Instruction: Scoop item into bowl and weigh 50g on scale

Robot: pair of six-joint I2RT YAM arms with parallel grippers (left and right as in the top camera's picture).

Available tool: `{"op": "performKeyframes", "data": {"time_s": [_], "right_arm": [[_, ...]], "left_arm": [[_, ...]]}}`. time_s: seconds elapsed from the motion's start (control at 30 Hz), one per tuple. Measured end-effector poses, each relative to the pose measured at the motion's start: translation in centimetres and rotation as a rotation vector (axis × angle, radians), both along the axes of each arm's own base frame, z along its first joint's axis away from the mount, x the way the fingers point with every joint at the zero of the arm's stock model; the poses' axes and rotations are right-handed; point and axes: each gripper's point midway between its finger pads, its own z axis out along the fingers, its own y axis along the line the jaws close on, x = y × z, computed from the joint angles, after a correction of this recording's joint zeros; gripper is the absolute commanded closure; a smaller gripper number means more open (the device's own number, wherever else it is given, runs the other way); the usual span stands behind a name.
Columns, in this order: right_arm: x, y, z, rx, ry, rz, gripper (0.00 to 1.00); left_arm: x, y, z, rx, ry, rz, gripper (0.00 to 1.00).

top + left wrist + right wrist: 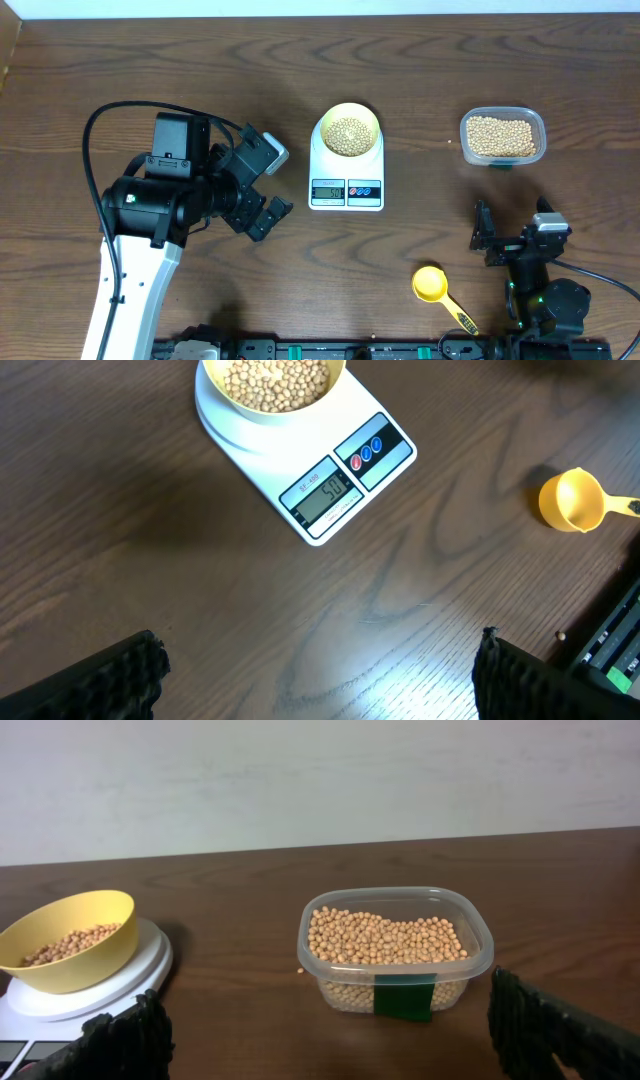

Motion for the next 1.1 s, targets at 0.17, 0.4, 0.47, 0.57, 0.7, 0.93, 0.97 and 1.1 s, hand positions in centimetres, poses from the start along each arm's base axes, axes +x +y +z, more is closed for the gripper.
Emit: {"op": "performKeyframes", "data": {"time_s": [0.17,0.4,0.47,0.57,0.7,0.93,0.97,1.1], "right_arm": [[0.0,0.0,0.0,0.0,0.0,0.0,0.01],[0.0,0.0,0.0,0.0,0.0,0.0,0.01],[0.0,0.0,0.0,0.0,0.0,0.0,0.01],[0.0,0.0,0.0,0.0,0.0,0.0,0.01],[0.0,0.0,0.0,0.0,0.0,0.0,0.01],[0.0,0.0,0.0,0.0,0.0,0.0,0.01],[0.0,0.0,0.0,0.0,-0.001,0.0,0.01],[0.0,0.0,0.0,0.0,-0.001,0.0,0.01]], "left_arm": [[0.0,0.0,0.0,0.0,0.0,0.0,0.0],[0.0,0.0,0.0,0.0,0.0,0.0,0.0],[0.0,0.0,0.0,0.0,0.0,0.0,0.0],[0.0,0.0,0.0,0.0,0.0,0.0,0.0],[-0.3,0.0,-0.1,0.002,0.014,0.0,0.0],[-2.4,0.4,-1.1,0.017,0.116,0.001,0.0],[-2.9,0.4,-1.2,0.018,0.139,0.005,0.0],[-5.6,0.8,-1.8,0.019,0.282,0.063,0.0]]}}
